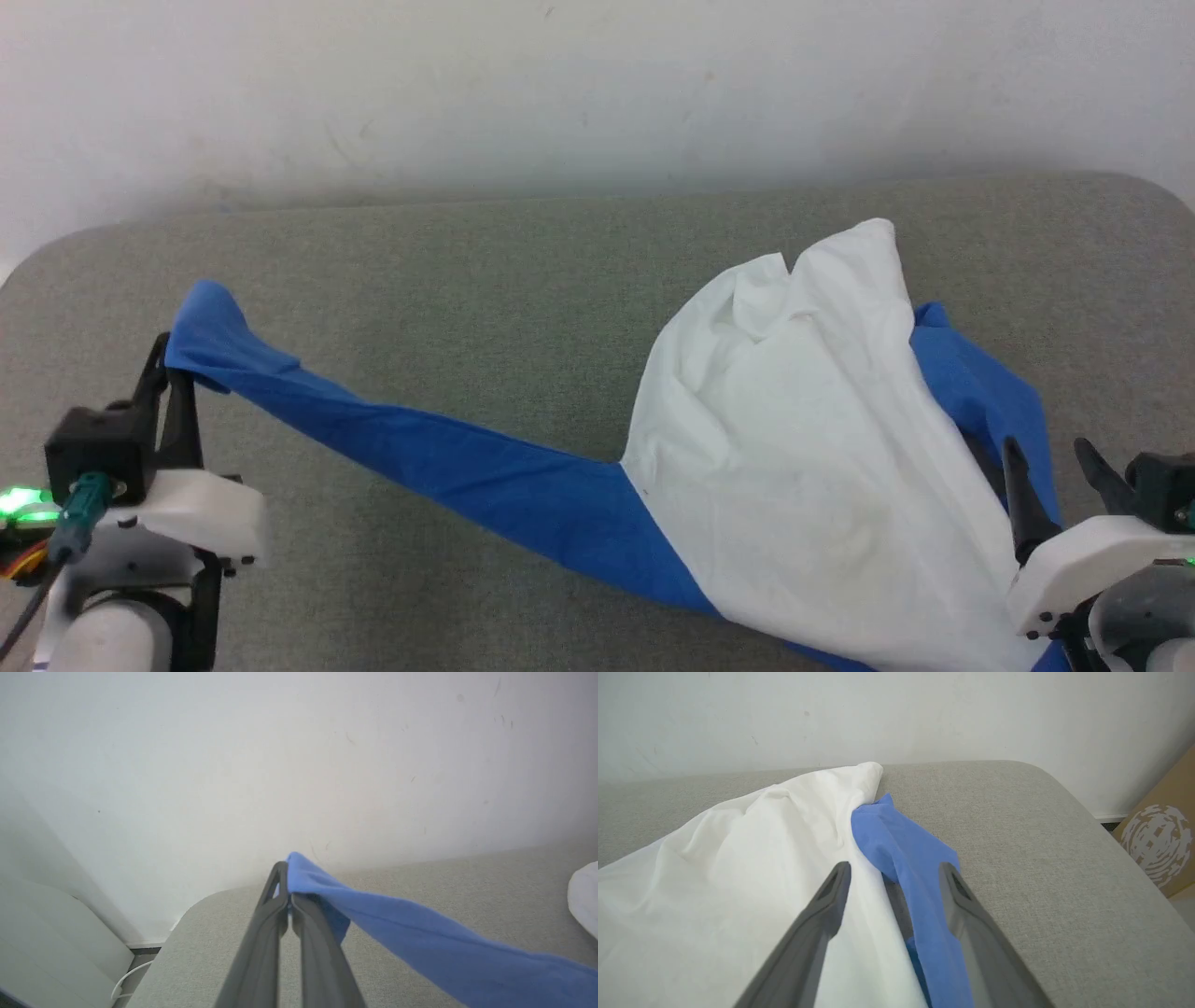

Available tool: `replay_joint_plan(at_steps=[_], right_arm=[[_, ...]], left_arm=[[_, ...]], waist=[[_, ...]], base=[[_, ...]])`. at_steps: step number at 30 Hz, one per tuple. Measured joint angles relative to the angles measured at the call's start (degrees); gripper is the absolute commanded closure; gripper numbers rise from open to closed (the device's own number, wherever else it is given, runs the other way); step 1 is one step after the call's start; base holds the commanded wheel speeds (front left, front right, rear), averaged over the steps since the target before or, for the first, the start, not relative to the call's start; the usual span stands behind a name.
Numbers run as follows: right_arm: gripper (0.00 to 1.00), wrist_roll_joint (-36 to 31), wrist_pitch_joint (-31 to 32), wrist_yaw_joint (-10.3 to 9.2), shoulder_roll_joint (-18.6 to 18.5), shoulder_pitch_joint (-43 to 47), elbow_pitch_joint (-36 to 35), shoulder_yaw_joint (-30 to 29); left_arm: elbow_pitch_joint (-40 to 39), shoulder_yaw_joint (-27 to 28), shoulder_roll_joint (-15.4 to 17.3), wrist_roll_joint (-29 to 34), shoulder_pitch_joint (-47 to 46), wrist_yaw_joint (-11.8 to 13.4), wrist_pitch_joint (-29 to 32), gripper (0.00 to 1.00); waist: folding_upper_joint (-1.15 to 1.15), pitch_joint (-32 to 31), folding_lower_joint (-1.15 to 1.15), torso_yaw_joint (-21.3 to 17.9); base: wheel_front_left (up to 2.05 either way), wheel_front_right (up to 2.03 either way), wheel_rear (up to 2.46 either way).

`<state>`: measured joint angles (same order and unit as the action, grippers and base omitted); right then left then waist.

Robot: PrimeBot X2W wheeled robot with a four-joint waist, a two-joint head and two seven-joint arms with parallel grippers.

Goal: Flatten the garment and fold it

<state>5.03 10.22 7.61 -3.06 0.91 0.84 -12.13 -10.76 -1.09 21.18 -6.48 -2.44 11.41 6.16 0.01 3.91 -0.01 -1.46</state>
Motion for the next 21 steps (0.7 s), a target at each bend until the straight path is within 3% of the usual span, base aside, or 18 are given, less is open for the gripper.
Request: replay_joint_plan(at_steps=[3,9,12,21], right_arm=[[0.00,0.1,-0.3,0.00,0.0,0.0,-0.5,0.7],[0.00,1.1,-1.2,0.00,0.0,-1.9,-2.1,2.8],[0.00,2.0,-2.3,0.00,0.0,-3.2,-2.0,3.8],[0.00,4.7,-6.4,0.00,0.0,-6.6,1.6,6.8]], left_arm=[[-2.2,0.1,2.6,0.8,-0.9,-0.5,6.4,1.00],[0.5,-2.4,8.5,1.0,-8.8,-6.5,22.9,1.00],[3.6,-3.9,10.2,1.0,-15.5,-9.2,27.7,1.00],[19.8,-10.6,9.4,1.5,-33.3,-14.6,34.6,1.00]], waist=[[0.00,-0.4,0.00,-1.0],[0.00,0.4,0.00,-4.1],[0.00,1.7,0.01,-6.0],[0.00,8.1,0.02,-12.7]], base=[[0.00,0.00,0.00],[0.00,0.00,0.00],[0.00,0.00,0.00],[0.00,0.00,0.00]])
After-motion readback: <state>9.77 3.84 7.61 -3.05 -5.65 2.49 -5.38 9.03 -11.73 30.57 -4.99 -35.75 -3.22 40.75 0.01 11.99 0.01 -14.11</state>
